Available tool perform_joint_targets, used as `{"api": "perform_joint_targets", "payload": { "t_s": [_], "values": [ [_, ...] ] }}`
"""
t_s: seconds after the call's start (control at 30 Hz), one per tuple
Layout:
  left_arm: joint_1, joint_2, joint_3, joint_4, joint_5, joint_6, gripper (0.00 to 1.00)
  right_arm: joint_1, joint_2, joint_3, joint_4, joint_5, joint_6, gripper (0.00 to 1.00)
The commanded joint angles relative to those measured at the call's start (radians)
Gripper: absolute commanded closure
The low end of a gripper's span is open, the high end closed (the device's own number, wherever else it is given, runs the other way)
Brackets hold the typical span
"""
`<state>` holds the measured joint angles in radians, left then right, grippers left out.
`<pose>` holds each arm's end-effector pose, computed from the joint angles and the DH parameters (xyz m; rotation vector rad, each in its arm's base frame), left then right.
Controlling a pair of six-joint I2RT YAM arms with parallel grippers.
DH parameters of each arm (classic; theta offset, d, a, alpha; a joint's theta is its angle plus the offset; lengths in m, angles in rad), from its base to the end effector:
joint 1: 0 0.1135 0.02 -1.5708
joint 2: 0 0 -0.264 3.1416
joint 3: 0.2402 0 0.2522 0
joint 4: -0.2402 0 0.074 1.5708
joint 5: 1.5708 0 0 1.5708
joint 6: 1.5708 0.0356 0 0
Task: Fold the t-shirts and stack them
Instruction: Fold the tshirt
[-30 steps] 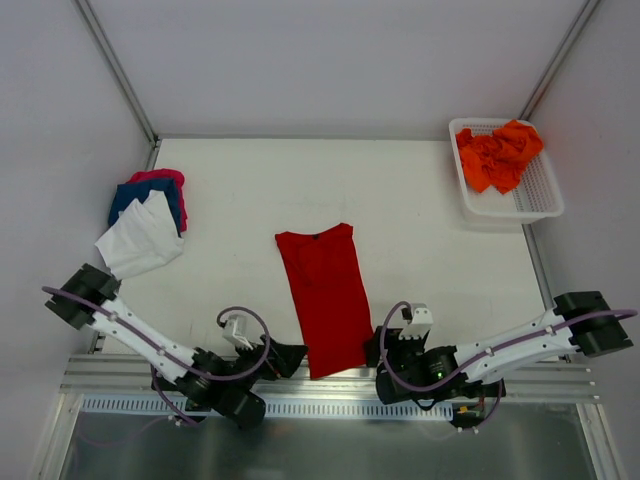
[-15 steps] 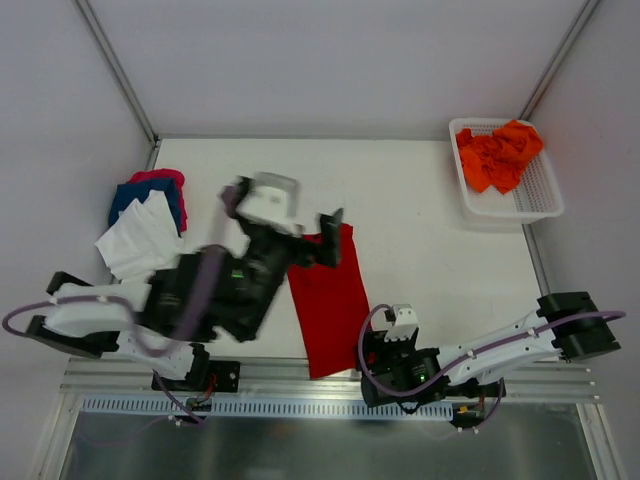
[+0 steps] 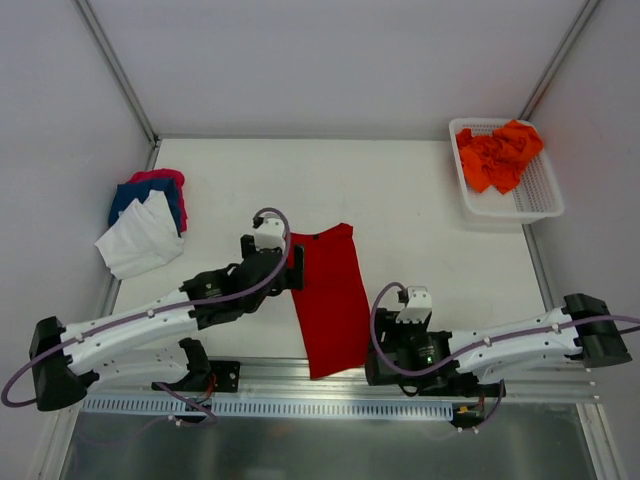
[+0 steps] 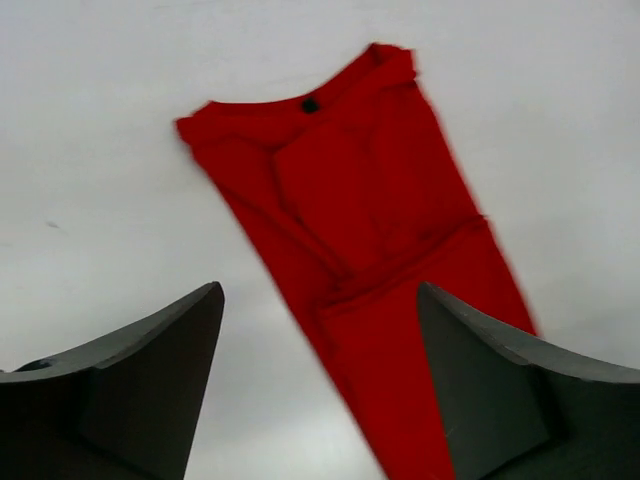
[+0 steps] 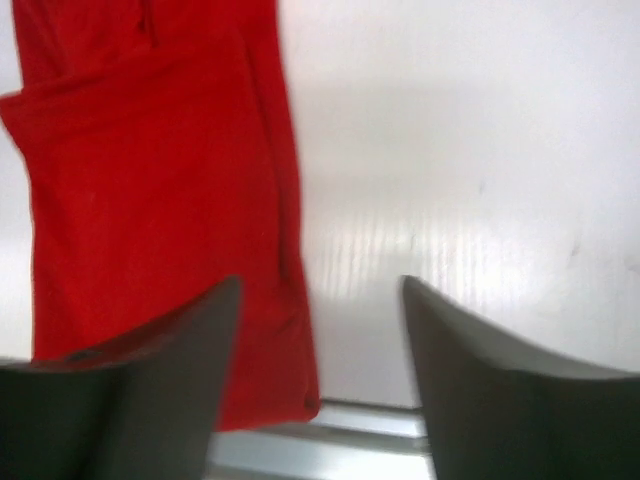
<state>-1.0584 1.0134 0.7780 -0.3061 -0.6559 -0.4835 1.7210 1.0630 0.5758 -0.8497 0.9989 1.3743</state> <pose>0.1268 -0.1812 0.2861 0.1948 1.9942 -0.2951 0.0060 0.1605 0.1918 -0.2328 2.1207 0.2232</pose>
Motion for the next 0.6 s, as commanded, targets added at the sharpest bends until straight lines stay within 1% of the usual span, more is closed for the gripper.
{"api": "perform_joint_targets", "payload": {
  "t_s": [0.0,0.03,0.07,0.1,0.13,0.17,0.2,0.23,0.27,0.3,0.37,0.4,0.43,0.47,0.5,0.57],
  "values": [
    [-0.017,-0.073,-0.069,0.007,0.165,-0.242,0.24,-0.084,-0.031,0.065,-0.058,0.066,-0.139,0.4],
    [-0.015,-0.078,-0.089,0.007,0.173,-0.28,0.3,-0.13,-0.023,0.076,-0.057,0.075,-0.164,0.44],
    [-0.017,-0.078,-0.097,0.007,0.209,-0.302,0.3,-0.156,-0.015,0.094,-0.04,0.072,-0.247,0.46],
    [-0.017,-0.072,-0.103,0.012,0.238,-0.325,0.31,-0.181,-0.009,0.099,0.025,0.066,-0.308,0.53],
    [-0.017,-0.067,-0.118,0.048,0.272,-0.36,0.31,-0.225,0.0,0.101,0.076,0.049,-0.375,0.55],
    [-0.017,-0.061,-0.135,0.086,0.307,-0.368,0.3,-0.253,0.02,0.102,0.119,0.035,-0.497,0.56],
    [-0.017,-0.059,-0.173,0.131,0.376,-0.378,0.29,-0.279,0.035,0.107,0.191,0.017,-0.544,0.55],
    [-0.017,-0.058,-0.192,0.203,0.403,-0.42,0.27,-0.325,0.049,0.107,0.222,-0.014,-0.59,0.53],
    [-0.017,-0.052,-0.207,0.228,0.421,-0.435,0.23,-0.345,0.081,0.11,0.251,-0.029,-0.66,0.52],
    [-0.017,-0.044,-0.218,0.232,0.427,-0.451,0.21,-0.36,0.098,0.113,0.309,-0.043,-0.691,0.51],
    [-0.017,-0.021,-0.221,0.21,0.406,-0.489,0.21,-0.412,0.129,0.105,0.397,-0.12,-0.76,0.5],
    [-0.017,-0.01,-0.224,0.203,0.391,-0.501,0.21,-0.426,0.137,0.09,0.502,-0.15,-0.831,0.52],
    [-0.017,0.002,-0.218,0.196,0.388,-0.51,0.21,-0.458,0.144,0.082,0.55,-0.217,-0.857,0.53],
    [-0.017,0.039,-0.211,0.173,0.384,-0.512,0.21,-0.478,0.155,0.082,0.587,-0.25,-0.88,0.55],
    [-0.017,0.057,-0.192,0.164,0.387,-0.517,0.21,-0.503,0.182,0.091,0.638,-0.29,-0.914,0.64],
    [-0.017,0.109,-0.178,0.159,0.391,-0.518,0.21,-0.521,0.219,0.111,0.659,-0.313,-0.937,0.74]
  ]
}}
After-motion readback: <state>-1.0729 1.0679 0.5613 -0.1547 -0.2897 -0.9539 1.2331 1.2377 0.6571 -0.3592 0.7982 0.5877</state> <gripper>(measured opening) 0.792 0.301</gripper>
